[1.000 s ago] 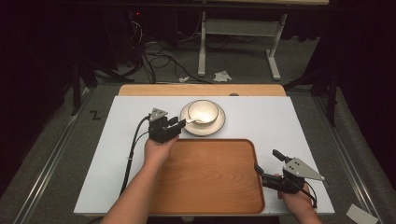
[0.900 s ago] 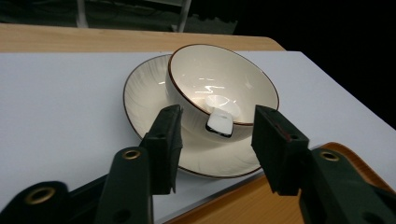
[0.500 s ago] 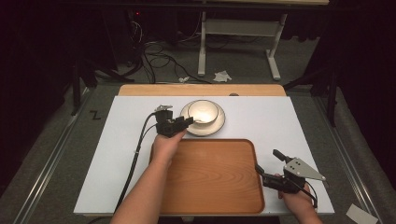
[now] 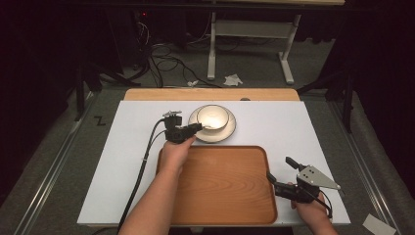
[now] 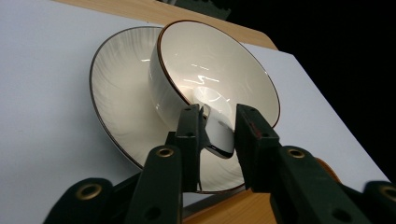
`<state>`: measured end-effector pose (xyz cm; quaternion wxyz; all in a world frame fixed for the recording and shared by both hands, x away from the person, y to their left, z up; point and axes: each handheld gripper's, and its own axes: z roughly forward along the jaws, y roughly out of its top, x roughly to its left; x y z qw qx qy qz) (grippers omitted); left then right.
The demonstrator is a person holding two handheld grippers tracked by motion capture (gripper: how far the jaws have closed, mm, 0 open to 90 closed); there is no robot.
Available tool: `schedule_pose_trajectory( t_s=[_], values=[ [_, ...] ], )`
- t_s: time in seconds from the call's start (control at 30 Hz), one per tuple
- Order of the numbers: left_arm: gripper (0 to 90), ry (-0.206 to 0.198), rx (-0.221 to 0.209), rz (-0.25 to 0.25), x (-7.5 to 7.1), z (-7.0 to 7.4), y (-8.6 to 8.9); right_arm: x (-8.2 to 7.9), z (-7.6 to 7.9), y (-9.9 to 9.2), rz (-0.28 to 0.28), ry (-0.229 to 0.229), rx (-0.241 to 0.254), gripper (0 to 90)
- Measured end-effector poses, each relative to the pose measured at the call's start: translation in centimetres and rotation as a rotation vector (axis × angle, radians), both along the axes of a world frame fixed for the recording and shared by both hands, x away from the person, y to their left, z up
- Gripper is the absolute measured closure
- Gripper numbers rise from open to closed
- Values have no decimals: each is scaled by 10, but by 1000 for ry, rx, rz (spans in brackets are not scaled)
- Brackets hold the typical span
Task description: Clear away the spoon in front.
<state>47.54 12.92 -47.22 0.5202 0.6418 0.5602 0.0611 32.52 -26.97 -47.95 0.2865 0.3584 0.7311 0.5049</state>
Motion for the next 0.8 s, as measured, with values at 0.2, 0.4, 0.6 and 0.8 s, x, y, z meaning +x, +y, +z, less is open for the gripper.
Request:
schedule_pose_trajectory(
  t_s=[0.2, 0.4, 0.6, 0.8],
  values=[
    [744, 22, -10, -13, 2, -3, -1, 0, 0, 0, 5, -4, -2, 164],
    [771, 25, -15, -12, 2, -4, -2, 0, 0, 1, 5, 0, -2, 164],
    [792, 38, -26, -17, 3, -5, -2, -1, 0, 1, 2, -1, -4, 164],
    [831, 29, -25, -21, 3, -4, -3, -1, 0, 0, 1, -2, -2, 164]
  ],
)
